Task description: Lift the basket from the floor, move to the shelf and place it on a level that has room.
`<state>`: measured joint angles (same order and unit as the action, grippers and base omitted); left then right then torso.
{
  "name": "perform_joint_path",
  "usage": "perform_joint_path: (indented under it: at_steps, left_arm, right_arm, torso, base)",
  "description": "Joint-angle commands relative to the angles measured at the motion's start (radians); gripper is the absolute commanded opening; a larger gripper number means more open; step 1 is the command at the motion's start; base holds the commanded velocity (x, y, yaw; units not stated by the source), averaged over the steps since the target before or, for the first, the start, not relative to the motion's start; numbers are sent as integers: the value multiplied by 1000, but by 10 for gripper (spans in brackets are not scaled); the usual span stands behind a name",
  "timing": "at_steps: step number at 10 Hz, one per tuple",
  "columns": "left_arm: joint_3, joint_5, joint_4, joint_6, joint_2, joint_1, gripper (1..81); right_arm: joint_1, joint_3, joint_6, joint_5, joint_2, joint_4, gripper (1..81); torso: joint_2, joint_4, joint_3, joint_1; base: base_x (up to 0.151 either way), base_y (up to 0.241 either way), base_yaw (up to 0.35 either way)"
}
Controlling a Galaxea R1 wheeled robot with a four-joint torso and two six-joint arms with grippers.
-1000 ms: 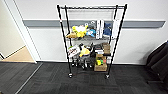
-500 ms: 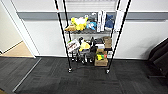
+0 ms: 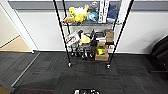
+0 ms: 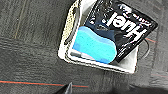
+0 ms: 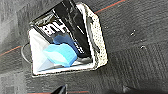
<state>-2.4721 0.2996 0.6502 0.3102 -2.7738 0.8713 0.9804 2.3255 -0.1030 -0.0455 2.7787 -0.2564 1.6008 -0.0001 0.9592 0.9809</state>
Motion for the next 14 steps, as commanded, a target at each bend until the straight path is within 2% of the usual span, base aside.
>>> perform_joint_path:
  at_steps: [1, 7, 8, 11, 13, 14]
  left_arm:
    - [1, 72, 19, 0, 19, -113, 811]
    - [-4, 96, 16, 0, 22, -149, 811]
    - [-4, 96, 14, 0, 22, -153, 811]
    - [-4, 116, 12, 0, 26, -169, 811]
    - [-4, 116, 9, 0, 25, -183, 811]
    - [-5, 118, 8, 0, 25, -191, 811]
  right_arm:
    - [-108, -11, -3, -59, -11, -21, 811]
    - [-160, 6, -4, -100, 18, -21, 811]
    - [-165, 6, -3, -100, 20, -27, 811]
    - [-188, 9, -3, -100, 20, -35, 811]
    - [-199, 9, -3, -102, 20, -35, 811]
    - [-205, 9, -3, -102, 18, -35, 811]
  torso:
    - [98, 0, 0, 64]
    - [297, 0, 9, 188]
    - [332, 0, 76, 209]
    - [409, 0, 143, 258]
    - [477, 0, 206, 300]
    - [510, 0, 144, 321]
  base:
    - [0, 0, 0]
    - [0, 0, 0]
    - [0, 0, 0]
    - [0, 0, 0]
    - [0, 0, 0]
    - [0, 0, 0]
